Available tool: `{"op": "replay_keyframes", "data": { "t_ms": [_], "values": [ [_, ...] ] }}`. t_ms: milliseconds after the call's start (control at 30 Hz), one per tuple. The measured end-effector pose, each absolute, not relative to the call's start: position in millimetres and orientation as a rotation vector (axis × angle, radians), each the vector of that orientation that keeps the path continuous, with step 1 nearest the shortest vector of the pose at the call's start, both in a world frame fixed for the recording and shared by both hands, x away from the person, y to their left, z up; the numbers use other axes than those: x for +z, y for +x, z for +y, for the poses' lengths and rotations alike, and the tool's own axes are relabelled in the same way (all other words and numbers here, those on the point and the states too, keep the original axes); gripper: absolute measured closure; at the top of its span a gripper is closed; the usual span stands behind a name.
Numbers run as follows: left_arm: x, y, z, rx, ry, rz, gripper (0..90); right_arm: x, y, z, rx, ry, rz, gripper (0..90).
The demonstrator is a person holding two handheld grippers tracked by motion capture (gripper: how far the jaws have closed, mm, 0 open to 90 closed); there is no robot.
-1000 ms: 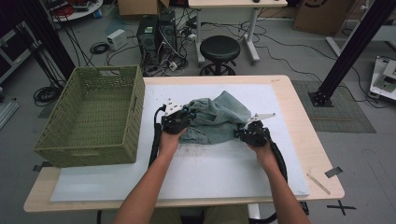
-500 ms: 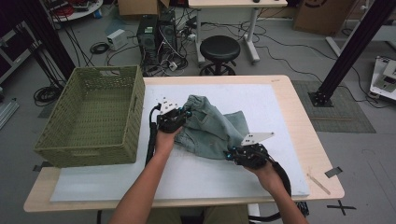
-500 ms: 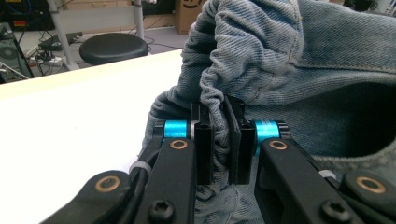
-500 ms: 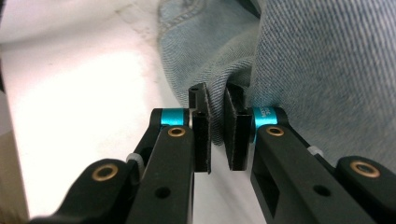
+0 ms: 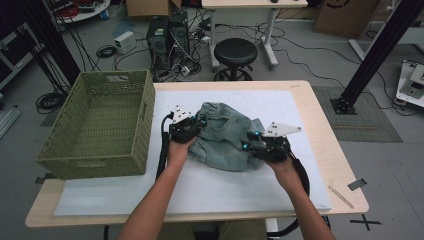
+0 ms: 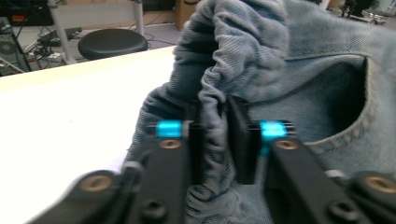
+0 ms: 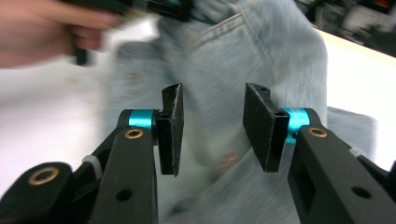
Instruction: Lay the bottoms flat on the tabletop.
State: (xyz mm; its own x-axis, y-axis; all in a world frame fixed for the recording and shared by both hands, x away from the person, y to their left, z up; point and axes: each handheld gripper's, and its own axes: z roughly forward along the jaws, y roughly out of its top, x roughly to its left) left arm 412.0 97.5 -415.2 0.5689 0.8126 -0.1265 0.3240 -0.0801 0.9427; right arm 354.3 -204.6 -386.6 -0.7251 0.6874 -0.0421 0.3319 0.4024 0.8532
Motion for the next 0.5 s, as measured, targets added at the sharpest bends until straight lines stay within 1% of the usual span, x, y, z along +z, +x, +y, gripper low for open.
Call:
{"op": "replay_keyframes", "data": {
  "t_ms": [33,100,167,200,233,333,467,500],
  "values": [
    [-414.8,411.7,98.0,0.531,1.662,0.966,69.3,-387.4,362.0,-204.4,1.192,0.893,2.276,58.9],
    [-413.8,410.9,98.8,0.527,1.66,0.976,60.7,-390.8,377.9,-207.0,1.12,0.962,2.248,59.0],
    [-412.7,409.7,99.7,0.526,1.663,0.979,56.0,-394.3,392.5,-211.5,1.004,1.015,2.199,58.8],
    [-411.8,409.0,100.2,0.518,1.657,0.978,53.8,-396.7,400.3,-215.9,0.96,1.064,2.175,57.2],
    [-410.8,407.8,100.3,0.515,1.651,0.975,53.1,-399.1,407.7,-221.5,0.932,1.13,2.151,52.4],
    [-407.5,404.4,101.0,0.519,1.661,0.952,51.4,-403.4,418.1,-236.1,0.981,1.269,2.101,52.4],
    [-406.2,401.6,102.8,0.519,1.661,0.937,50.6,-401.4,410.6,-239.2,1.117,1.216,2.153,52.4],
    [-406.4,401.3,103.2,0.512,1.667,0.934,50.2,-401.2,407.8,-238.6,1.144,1.203,2.17,50.4]
  ]
}}
